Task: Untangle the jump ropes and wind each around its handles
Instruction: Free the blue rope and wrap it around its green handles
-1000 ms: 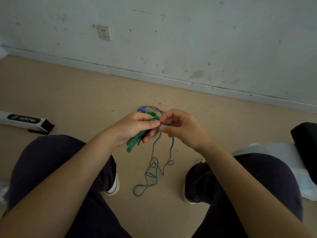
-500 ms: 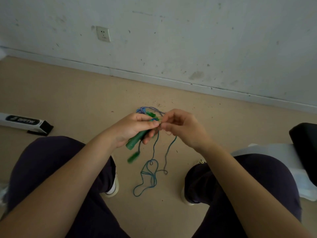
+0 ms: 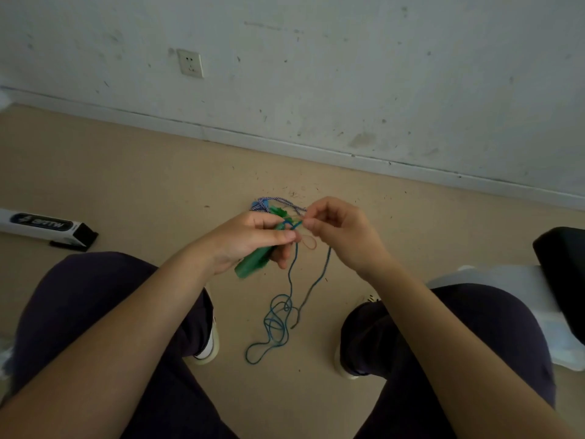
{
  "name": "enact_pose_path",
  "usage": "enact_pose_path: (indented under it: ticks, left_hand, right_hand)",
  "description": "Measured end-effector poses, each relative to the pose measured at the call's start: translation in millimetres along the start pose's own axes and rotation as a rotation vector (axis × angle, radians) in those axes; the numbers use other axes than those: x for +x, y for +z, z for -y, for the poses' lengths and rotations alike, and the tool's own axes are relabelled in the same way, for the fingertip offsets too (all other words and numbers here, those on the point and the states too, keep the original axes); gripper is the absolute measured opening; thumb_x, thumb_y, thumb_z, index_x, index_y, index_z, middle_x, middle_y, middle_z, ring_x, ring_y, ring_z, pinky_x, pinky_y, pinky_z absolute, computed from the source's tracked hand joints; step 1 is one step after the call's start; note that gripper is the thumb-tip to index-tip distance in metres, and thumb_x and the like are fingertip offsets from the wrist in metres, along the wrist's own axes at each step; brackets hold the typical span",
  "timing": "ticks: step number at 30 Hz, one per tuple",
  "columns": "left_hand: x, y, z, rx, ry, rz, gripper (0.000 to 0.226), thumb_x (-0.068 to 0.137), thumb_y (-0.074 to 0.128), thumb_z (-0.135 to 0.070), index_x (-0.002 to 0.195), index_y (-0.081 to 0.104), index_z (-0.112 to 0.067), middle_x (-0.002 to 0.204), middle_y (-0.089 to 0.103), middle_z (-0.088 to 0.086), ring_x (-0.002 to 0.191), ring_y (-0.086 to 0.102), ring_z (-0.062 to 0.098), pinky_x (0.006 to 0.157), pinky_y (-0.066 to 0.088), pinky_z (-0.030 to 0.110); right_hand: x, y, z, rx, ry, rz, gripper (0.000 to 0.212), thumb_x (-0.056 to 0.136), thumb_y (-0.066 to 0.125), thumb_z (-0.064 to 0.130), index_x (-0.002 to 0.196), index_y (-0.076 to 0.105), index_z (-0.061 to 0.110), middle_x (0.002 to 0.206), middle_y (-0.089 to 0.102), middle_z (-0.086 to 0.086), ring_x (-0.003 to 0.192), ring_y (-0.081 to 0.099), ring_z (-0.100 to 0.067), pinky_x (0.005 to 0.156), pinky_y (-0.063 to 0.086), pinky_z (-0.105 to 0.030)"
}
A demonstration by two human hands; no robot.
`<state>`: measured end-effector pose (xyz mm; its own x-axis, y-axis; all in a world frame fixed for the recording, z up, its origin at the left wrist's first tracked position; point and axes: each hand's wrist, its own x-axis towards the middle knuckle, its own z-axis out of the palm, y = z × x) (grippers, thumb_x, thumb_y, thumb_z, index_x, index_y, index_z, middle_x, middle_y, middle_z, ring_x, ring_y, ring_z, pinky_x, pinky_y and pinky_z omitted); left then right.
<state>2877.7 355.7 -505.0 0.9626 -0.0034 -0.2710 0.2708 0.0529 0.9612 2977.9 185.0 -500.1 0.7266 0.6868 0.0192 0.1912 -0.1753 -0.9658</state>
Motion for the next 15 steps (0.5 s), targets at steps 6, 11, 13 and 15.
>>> enact_pose_path:
  ticks: [6, 11, 13, 15]
  left_hand:
    - [2, -3, 3, -0.01, -0.029, 0.03, 0.009, 0.091, 0.063, -0.006, 0.098, 0.069, -0.008, 0.084, 0.07, 0.008, 0.077, 0.068, 0.022, 0.078, 0.058, 0.035]
    - [4, 4, 3, 0.027, -0.043, -0.046, 0.026, 0.086, 0.071, -0.016, 0.111, 0.064, -0.012, 0.082, 0.071, 0.004, 0.071, 0.067, 0.02, 0.07, 0.057, 0.033]
    - [7, 5, 6, 0.086, -0.001, -0.161, 0.021, 0.088, 0.071, -0.014, 0.109, 0.066, -0.014, 0.077, 0.069, -0.003, 0.067, 0.064, 0.015, 0.067, 0.053, 0.032]
    - [9, 3, 8, 0.153, 0.037, -0.271, 0.023, 0.088, 0.073, -0.017, 0.109, 0.067, -0.017, 0.082, 0.068, -0.006, 0.07, 0.063, 0.009, 0.064, 0.051, 0.029]
  right_hand:
    - [5, -10, -3, 0.121, 0.041, -0.242, 0.013, 0.098, 0.049, 0.001, 0.09, 0.051, 0.011, 0.078, 0.06, -0.009, 0.065, 0.056, -0.015, 0.065, 0.052, -0.026]
    - [1, -1, -1, 0.21, 0.071, -0.089, 0.007, 0.102, 0.043, 0.001, 0.096, 0.045, 0.006, 0.078, 0.064, -0.018, 0.058, 0.061, -0.026, 0.055, 0.055, -0.032]
    - [1, 2, -1, 0.2, 0.059, -0.043, 0.011, 0.102, 0.043, 0.001, 0.094, 0.046, 0.007, 0.077, 0.065, -0.013, 0.058, 0.063, -0.023, 0.055, 0.055, -0.03]
    - [2, 1, 0, 0.174, 0.058, -0.037, 0.014, 0.1, 0.045, -0.001, 0.091, 0.049, 0.009, 0.078, 0.063, -0.01, 0.06, 0.064, -0.016, 0.056, 0.054, -0.026]
